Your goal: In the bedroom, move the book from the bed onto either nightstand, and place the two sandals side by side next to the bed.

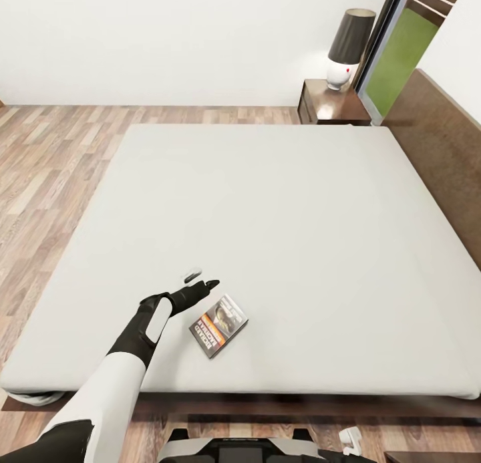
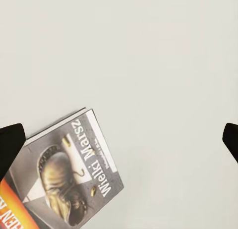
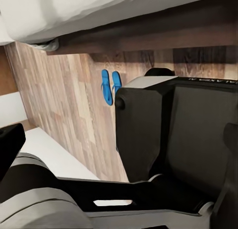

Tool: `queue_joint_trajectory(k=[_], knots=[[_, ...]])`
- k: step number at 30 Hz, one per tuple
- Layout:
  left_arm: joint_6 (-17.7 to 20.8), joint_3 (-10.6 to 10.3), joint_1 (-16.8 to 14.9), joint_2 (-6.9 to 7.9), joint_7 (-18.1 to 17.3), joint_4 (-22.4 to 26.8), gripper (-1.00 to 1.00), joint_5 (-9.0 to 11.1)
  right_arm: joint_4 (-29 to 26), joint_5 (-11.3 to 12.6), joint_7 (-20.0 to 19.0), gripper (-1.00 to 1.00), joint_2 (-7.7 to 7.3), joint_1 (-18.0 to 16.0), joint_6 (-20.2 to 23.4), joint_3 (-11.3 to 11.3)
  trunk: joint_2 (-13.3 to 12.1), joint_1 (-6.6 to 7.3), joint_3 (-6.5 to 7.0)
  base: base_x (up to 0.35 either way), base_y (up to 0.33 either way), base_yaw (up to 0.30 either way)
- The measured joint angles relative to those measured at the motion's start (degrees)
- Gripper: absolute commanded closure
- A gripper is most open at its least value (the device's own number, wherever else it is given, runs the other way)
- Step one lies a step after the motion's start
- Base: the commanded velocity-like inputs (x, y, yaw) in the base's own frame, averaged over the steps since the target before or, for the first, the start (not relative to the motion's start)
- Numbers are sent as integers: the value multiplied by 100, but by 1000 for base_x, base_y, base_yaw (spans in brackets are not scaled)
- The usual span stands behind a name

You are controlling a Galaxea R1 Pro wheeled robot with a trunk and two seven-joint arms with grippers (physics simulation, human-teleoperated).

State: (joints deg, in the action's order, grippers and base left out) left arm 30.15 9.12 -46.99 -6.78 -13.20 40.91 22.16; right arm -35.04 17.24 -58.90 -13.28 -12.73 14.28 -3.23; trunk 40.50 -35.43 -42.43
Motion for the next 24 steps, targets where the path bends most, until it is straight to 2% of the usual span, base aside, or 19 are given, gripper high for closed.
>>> queue_joint_trajectory(k=[24], knots=[[0,0,0,0,0,0,-100,4,0,0,0,-100,3,0,-4,1,964,-528,-432,0,0,0]])
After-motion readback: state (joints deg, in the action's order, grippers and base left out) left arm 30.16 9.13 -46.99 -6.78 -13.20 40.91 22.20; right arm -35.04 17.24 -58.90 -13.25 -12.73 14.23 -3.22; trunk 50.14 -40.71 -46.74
